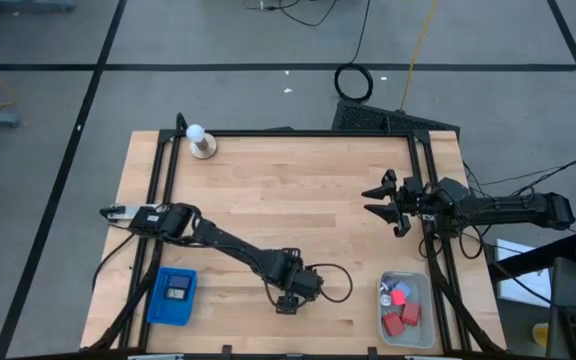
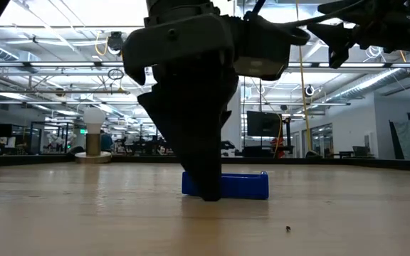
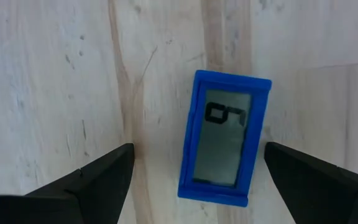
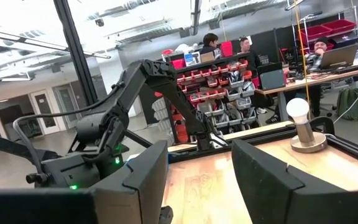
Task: Pick & Place Office items
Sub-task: Put the blue digital timer into the blue bin
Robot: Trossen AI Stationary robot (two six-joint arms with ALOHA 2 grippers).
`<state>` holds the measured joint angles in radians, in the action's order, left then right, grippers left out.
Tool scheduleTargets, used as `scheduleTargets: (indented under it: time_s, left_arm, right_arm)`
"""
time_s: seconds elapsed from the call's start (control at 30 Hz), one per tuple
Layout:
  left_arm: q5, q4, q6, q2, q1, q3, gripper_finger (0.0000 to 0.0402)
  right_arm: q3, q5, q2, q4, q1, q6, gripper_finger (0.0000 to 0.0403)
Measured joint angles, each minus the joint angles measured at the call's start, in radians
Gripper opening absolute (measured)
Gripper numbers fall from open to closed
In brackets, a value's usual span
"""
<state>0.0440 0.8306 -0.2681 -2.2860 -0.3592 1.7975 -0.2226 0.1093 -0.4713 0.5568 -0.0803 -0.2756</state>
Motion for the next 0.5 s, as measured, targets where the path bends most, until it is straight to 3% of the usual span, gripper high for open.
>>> scheduleTargets:
  time_s: [0.4,0.5]
  left_arm:
    - [0.001,-0.079,0.184,0.008,0.001,-0.045,0.0365]
    - [-0.046,-0.079,0.207,0.007,0.011,-0.046,0.0365]
  right_arm:
    - [0.0,0.0,0.0,0.0,0.0,0.0,0.0174]
    - [0.0,-0.001,0.0,0.0,0.0,0.0,0.0174]
